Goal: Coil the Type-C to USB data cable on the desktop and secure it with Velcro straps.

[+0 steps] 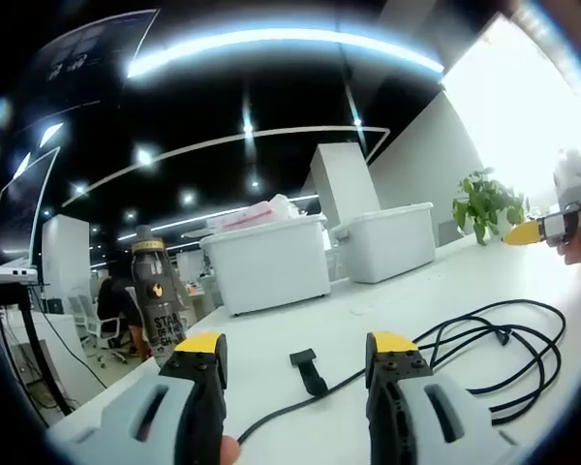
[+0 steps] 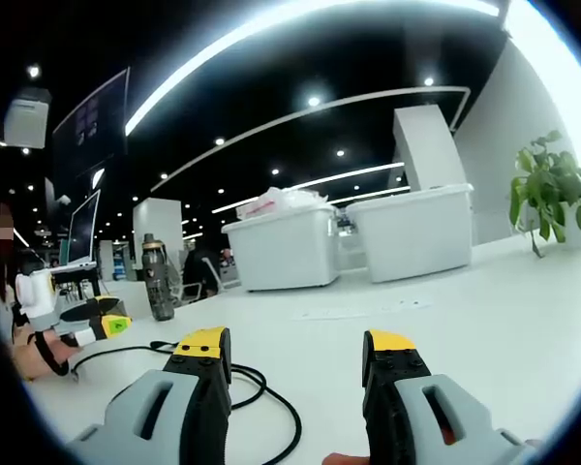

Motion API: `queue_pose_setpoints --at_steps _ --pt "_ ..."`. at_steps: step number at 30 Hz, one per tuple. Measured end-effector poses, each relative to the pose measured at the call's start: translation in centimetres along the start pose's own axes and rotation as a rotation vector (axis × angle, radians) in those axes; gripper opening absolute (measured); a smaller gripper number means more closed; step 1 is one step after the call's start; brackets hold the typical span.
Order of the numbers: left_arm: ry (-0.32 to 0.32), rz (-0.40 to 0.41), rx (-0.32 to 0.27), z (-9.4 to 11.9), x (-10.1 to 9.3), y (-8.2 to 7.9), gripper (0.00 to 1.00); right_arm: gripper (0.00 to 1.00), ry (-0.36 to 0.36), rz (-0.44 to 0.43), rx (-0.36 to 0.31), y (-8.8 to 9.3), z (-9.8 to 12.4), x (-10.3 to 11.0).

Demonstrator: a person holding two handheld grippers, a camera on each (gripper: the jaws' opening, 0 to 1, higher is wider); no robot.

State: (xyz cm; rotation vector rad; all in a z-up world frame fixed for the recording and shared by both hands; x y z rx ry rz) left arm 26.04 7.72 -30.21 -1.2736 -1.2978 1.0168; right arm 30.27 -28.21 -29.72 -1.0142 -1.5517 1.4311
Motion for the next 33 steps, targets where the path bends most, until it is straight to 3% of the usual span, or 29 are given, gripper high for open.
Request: queue_pose_setpoints --at_steps 33 --pt "0.001 0.006 0.006 0.32 -0.09 0.02 0.59 0.53 -0.003 0.008 0.006 -0.07 -0.08 0.01"
Point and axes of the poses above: the point that each gripper's makers call its tool centre point, and the gripper's own axes: z roughly backward along the fingers, x roughly to its left, y roughly out of its underside, the point moved 10 cm from there along z, roughly backward along the fingers, and after that the axes turned 6 degrees about z, right-handed, at the moved point
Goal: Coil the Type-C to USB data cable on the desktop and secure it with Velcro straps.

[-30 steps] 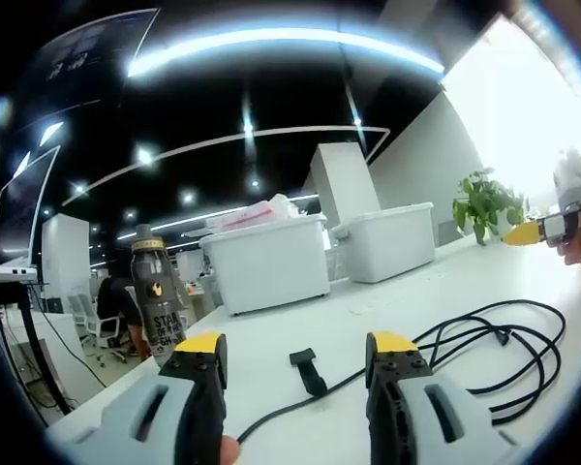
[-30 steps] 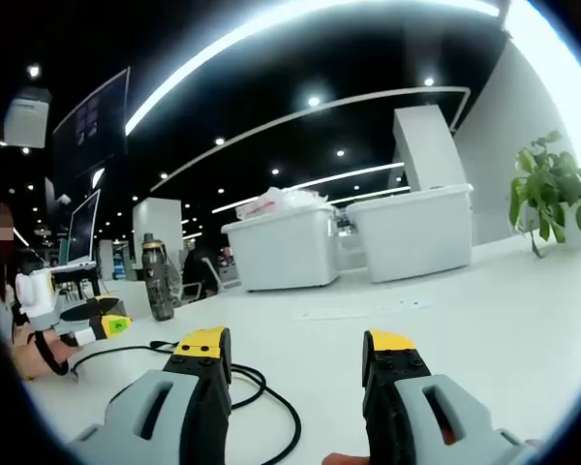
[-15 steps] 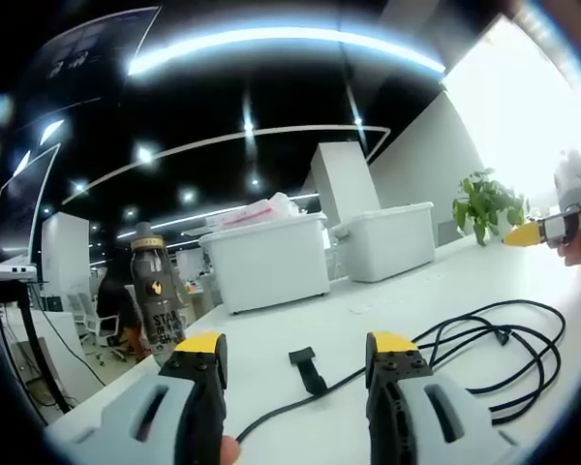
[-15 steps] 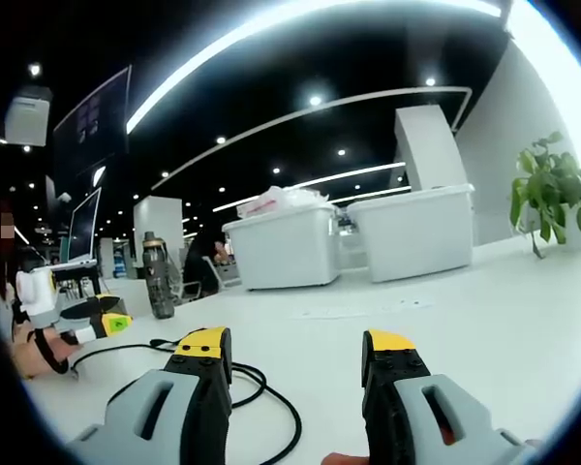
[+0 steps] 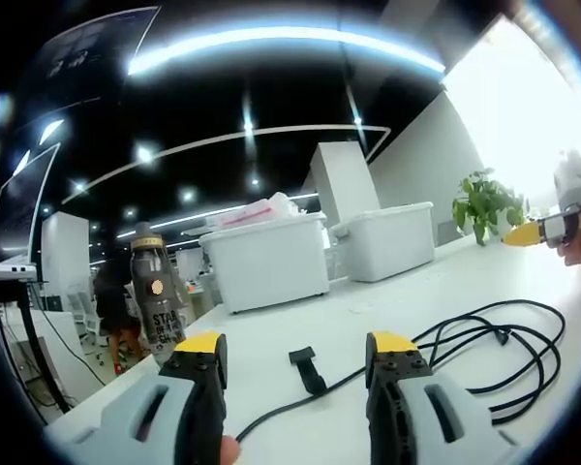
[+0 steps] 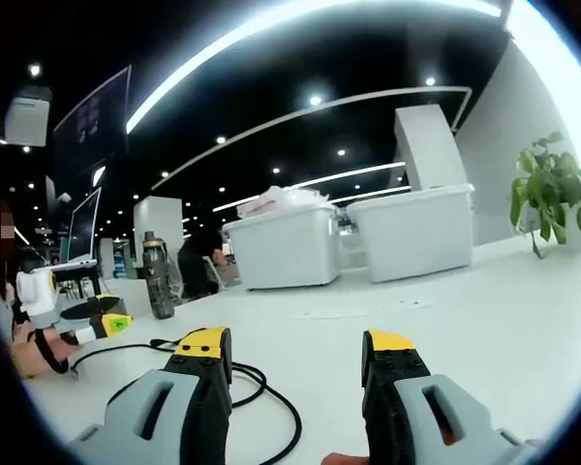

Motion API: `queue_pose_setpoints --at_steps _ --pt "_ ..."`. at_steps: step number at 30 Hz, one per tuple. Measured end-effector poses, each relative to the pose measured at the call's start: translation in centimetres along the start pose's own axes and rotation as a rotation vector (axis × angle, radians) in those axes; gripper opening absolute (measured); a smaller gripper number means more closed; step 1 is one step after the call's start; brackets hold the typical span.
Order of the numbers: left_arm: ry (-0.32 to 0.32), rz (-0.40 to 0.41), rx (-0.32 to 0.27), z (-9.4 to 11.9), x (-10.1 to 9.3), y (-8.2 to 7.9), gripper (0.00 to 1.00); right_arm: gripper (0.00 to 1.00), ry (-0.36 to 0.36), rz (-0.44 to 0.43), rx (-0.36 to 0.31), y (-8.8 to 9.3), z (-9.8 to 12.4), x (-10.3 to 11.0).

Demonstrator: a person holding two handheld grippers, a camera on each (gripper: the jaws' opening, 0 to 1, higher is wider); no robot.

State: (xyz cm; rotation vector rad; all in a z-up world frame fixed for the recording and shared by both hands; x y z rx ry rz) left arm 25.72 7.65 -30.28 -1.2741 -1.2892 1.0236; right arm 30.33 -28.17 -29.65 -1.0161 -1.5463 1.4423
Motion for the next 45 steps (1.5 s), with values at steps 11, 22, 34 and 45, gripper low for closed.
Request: queue_pose_setpoints --at_steps 11,22,34,45 --pt "-0.020 0.043 -0.014 0.0 0.8 -0.5 0.59 0.53 -0.005 0.045 -0.051 -1.0 0.2 -0.1" --pt "-0.046 0.032 -0.048 0.0 1.7 -1.1 0.55 0.41 -0.065 0.076 -0.122 -3.0 0.2 -0.1" --pt "-0.027 0.000 -0.063 -0.2 1.9 -1.5 0.55 0.41 -0.395 0.048 0.033 -4.1 -3.5 1.5" --pt "-0.088 0.061 -0.093 -0.2 4.6 -2.2 0.55 0.37 -0.522 -0.005 0.062 -5.7 -9.3 2.5"
Point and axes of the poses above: the point that each gripper's makers call its tool centre point, and the gripper's own axes: z roughly backward along the fingers, x roughly to its left, y roughly out of its underside, the point moved 10 cm from there along z, roughly backward along the fingers, and after that the axes turned 6 degrees about z, right-handed, at the moved point
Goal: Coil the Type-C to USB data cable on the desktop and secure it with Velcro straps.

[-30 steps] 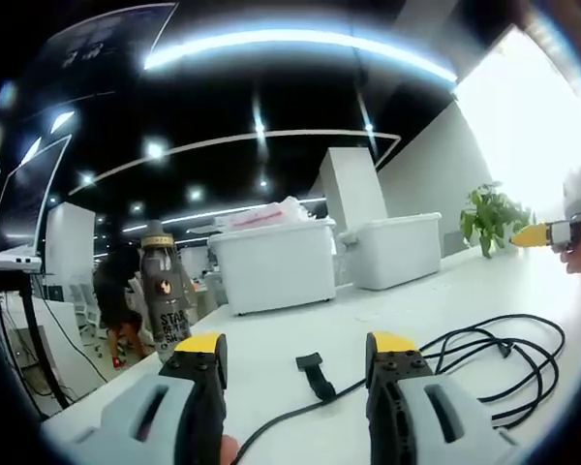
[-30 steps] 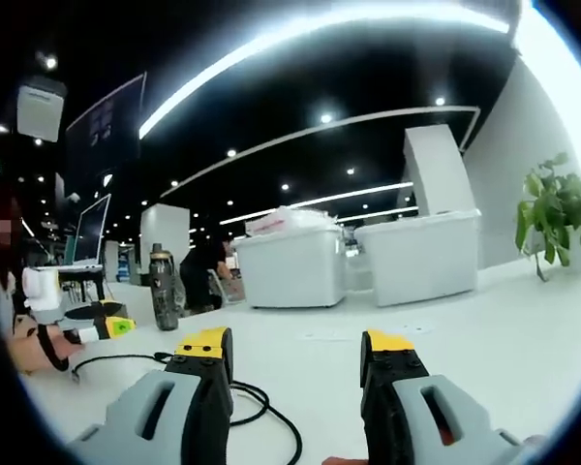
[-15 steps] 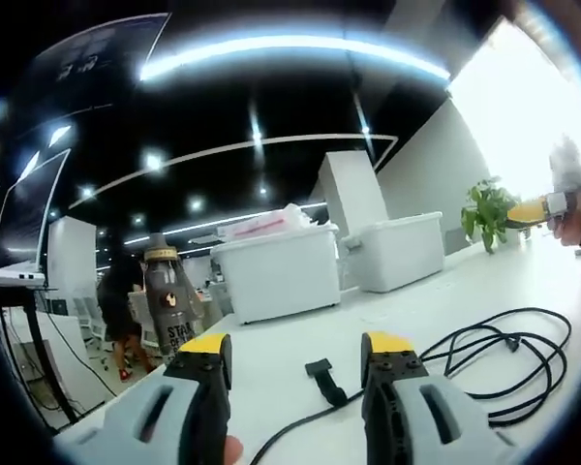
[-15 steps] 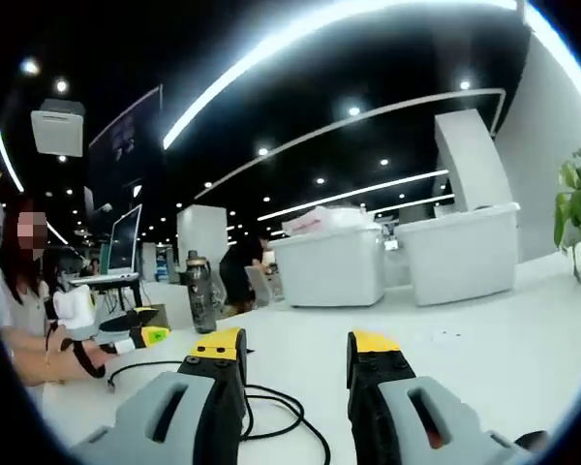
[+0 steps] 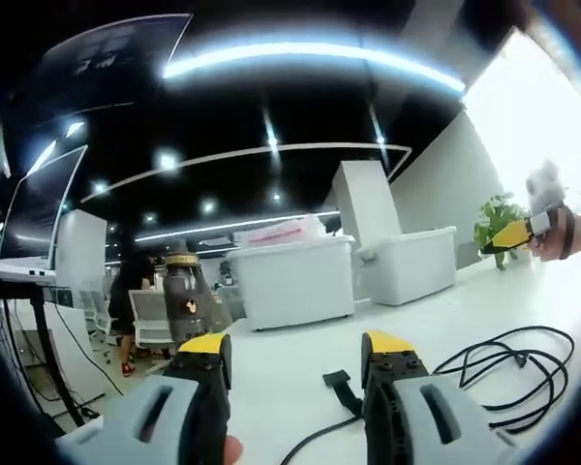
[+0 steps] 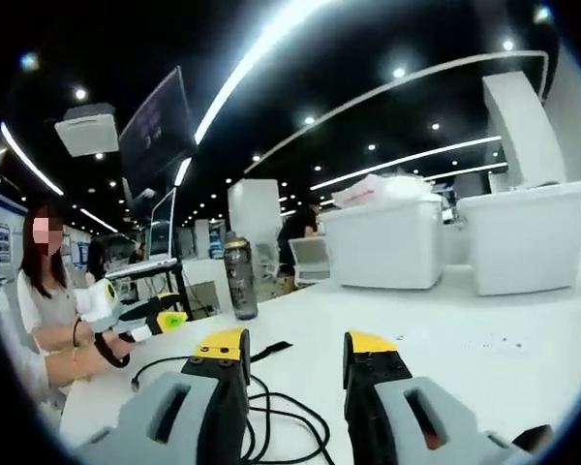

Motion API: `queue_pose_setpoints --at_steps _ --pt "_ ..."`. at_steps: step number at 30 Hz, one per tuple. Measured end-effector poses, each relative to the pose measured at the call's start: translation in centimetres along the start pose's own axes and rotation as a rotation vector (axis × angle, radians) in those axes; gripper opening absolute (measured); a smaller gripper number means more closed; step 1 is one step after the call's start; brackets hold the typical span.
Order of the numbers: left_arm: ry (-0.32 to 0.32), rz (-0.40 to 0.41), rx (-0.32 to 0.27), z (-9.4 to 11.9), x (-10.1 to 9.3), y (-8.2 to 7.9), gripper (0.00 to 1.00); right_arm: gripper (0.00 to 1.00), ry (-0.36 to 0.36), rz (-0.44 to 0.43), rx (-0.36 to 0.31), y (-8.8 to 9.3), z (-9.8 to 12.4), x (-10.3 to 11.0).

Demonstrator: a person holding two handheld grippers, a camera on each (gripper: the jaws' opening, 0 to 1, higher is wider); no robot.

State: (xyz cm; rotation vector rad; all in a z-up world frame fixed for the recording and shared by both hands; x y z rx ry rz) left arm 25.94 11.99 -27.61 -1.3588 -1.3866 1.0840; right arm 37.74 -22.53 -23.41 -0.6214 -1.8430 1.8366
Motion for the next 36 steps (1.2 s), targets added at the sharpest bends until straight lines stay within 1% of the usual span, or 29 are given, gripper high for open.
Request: queue_pose_setpoints --at_steps 2,5,7,9,11,12,13,16,17,21,23,24,26,27,30,32,33,34,35,36 --pt "-0.015 0.013 -0.007 0.0 0.6 -0.2 0.55 0.35 -0.049 -0.001 0.015 0.0 -1.1 0.0" --pt "-0.036 0.038 -0.006 0.0 1.4 -0.1 0.55 0.34 -0.090 0.055 0.033 0.5 -2.6 0.0" --pt "-0.041 0.046 -0.002 0.0 1.6 0.0 0.55 0.34 -0.113 0.050 0.038 1.3 -3.1 0.1" --pt "-0.044 0.049 0.001 -0.1 1.7 0.2 0.55 0.35 -0.134 0.025 0.037 2.0 -3.6 0.3" --pt "-0.044 0.053 0.004 -0.1 1.7 0.3 0.55 0.35 -0.147 0.015 0.050 2.9 -3.9 0.8" --pt "-0.041 0.055 0.005 -0.1 1.6 0.3 0.55 0.35 -0.151 0.011 0.064 3.4 -4.1 0.9" --pt "-0.036 0.054 0.008 -0.1 1.5 0.4 0.55 0.35 -0.158 0.014 0.098 3.9 -4.2 1.0" --pt "-0.021 0.033 0.016 -0.1 0.9 0.5 0.55 0.35 -0.174 0.057 0.168 5.5 -4.9 1.5" --pt "-0.016 0.026 0.017 -0.1 0.8 0.5 0.55 0.35 -0.181 0.065 0.178 6.0 -5.1 1.9" --pt "-0.005 0.009 0.011 0.0 0.4 0.3 0.55 0.34 -0.184 0.089 0.219 7.4 -6.3 3.1" --pt "0.002 0.006 0.012 0.1 0.3 0.3 0.55 0.33 -0.176 0.123 0.262 8.1 -7.3 3.5" --pt "0.004 0.008 0.013 0.1 0.2 0.3 0.55 0.33 -0.173 0.139 0.267 8.4 -7.8 3.7" --pt "0.008 0.013 0.016 0.1 0.1 0.3 0.55 0.31 -0.187 0.142 0.308 9.0 -8.5 4.2" --pt "0.011 0.017 0.017 0.1 0.1 0.3 0.55 0.31 -0.189 0.148 0.318 9.2 -8.9 4.5" --pt "0.020 0.028 0.017 0.2 0.0 0.1 0.55 0.27 -0.178 0.209 0.367 9.7 -9.7 5.0" --pt "0.026 0.033 0.014 0.3 -0.2 0.0 0.55 0.26 -0.199 0.209 0.390 9.9 -10.2 5.6" --pt "0.029 0.037 0.014 0.4 -0.2 0.0 0.55 0.26 -0.200 0.203 0.398 9.8 -10.7 5.5" --pt "0.031 0.043 0.015 0.4 -0.3 0.0 0.55 0.25 -0.191 0.219 0.415 9.7 -11.0 5.6" --pt "0.033 0.049 0.016 0.4 -0.3 0.0 0.55 0.19 -0.180 0.262 0.440 9.7 -11.2 5.7" --pt "0.035 0.052 0.017 0.5 -0.4 0.0 0.55 0.12 -0.166 0.279 0.468 9.8 -11.4 5.8"
Point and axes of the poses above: the point that each gripper's makers call its tool centre point, and the gripper's own axes: z roughly backward along the fingers, x roughly to its left, y roughly out of its underside, the point moved 10 cm from there along z, roughly backward along the fingers, and after that the axes turned 6 degrees about z, right-handed, at the moved point
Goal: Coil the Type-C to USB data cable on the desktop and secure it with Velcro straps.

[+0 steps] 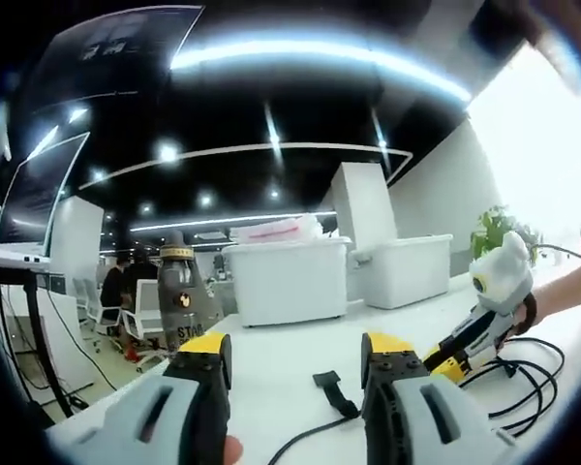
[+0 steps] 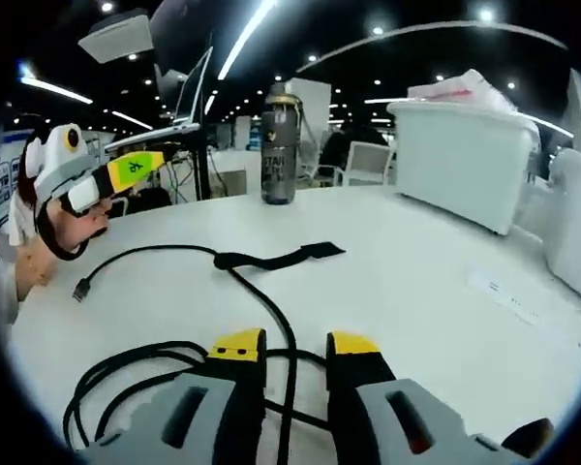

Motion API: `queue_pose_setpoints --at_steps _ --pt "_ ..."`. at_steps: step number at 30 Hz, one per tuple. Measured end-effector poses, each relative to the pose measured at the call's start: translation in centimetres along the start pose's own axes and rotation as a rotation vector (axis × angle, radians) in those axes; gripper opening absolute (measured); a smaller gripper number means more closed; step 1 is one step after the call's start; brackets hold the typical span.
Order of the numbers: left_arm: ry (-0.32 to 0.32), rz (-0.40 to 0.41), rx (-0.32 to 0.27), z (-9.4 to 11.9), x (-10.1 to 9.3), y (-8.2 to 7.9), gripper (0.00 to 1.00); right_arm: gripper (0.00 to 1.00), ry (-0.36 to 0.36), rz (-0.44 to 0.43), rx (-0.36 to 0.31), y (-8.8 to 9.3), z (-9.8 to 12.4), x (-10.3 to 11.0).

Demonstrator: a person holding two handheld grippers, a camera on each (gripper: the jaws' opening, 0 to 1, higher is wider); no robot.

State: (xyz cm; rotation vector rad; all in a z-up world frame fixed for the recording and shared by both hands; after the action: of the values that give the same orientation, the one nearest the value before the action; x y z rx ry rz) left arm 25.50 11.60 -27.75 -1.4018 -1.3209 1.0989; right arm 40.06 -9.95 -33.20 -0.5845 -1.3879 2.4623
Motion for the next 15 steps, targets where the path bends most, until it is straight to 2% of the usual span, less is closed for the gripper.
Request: queue_pose_setpoints --at_steps 1,2,3,5,8,11,15 --pt "0.001 0.003 0.003 0.0 0.0 0.0 0.55 0.07 -0.014 -0.007 -0.019 -0.2 -0.3 0.4" --pt "0.002 0.005 0.007 0.1 -0.1 0.1 0.55 0.04 -0.005 0.003 -0.010 -0.3 -0.5 0.6" --pt "0.005 0.007 0.013 0.1 -0.1 0.2 0.55 0.03 0.009 0.035 0.011 -0.4 -0.4 0.6" --pt "0.011 0.013 0.023 0.1 -0.2 0.3 0.55 0.03 0.017 0.129 0.008 -0.7 -0.3 1.1" --pt "0.025 0.014 0.040 -0.1 -0.4 0.5 0.56 0.02 0.042 0.128 -0.009 -0.4 0.5 1.7" --pt "0.034 0.004 0.040 -0.1 -0.5 0.4 0.56 0.02 0.087 0.144 -0.117 -0.6 2.1 1.6" --pt "0.042 -0.021 0.027 0.1 -0.7 0.1 0.56 0.01 0.149 0.160 -0.262 -1.3 5.9 1.6"
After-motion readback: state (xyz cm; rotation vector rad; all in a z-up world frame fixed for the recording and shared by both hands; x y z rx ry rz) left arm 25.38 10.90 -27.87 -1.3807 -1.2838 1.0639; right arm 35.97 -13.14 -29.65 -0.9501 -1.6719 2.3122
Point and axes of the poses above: the point that each gripper's makers call its tool centre point, and the gripper's own axes: z roughly backward along the fingers, x roughly to its left, y roughly out of its underside, the point moved 10 cm from there along z, roughly backward along the fingers, and after that the axes turned 6 degrees about z, right-handed, at the moved point
